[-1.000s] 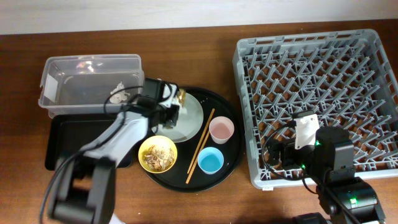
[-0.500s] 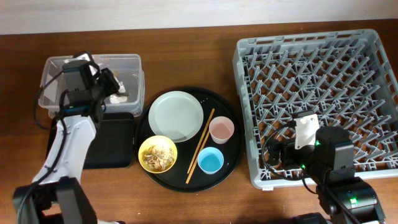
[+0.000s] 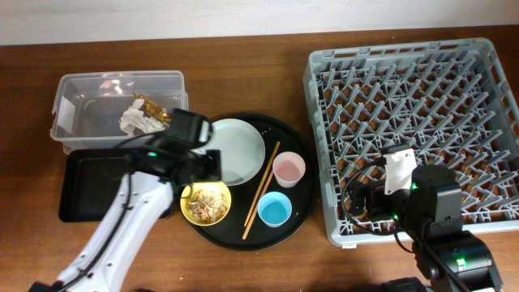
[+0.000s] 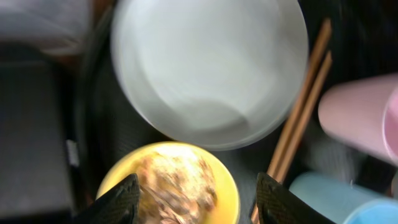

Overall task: Sort waste into correct bins and load items into the dishwasher rack
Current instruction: 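Grasp the rim of the yellow bowl with the left gripper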

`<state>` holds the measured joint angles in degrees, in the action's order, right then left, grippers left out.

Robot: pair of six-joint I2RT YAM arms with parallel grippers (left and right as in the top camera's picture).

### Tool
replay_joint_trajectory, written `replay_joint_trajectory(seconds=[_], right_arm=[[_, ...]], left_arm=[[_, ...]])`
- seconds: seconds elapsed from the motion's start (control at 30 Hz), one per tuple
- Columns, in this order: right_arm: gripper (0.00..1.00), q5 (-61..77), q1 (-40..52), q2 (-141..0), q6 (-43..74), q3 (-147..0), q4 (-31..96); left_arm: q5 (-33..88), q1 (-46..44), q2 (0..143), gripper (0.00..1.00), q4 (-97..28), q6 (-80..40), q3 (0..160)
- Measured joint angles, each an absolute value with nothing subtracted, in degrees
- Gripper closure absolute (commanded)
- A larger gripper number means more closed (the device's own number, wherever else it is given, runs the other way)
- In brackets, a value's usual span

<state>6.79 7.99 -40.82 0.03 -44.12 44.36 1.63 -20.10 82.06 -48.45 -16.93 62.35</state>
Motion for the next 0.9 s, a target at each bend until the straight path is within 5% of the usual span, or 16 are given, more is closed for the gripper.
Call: replay_joint_trajectory(seconds=[0.23, 0.37, 0.7, 0.83, 0.9], right_arm=[[0.01, 6.76, 7.99, -40.84, 0.05, -44.12, 44.36], [0.01, 6.76, 7.99, -40.84, 0.08, -44.12, 44.36], [0.01, 6.76, 7.99, -40.84, 0.08, -44.12, 44.36], [0.01, 6.79, 7.99, -40.84, 0.03, -44.12, 44.36], [0.01, 6.76, 7.99, -40.84, 0.03, -44.12, 44.38]], left_arm=[[1.69, -30.76, 93.45, 0.45, -49.76, -21.87, 62.33], [1.72, -32.32, 98.13, 0.66, -50.13, -24.34, 62.08], [0.47, -32.47, 100.31, 0.78, -50.15, -25.04, 62.02], [0.16, -32.47, 100.31, 0.99, -49.98, -25.45, 59.75], [-0.73, -32.47, 100.27, 1.0, -49.95, -25.47, 59.64]])
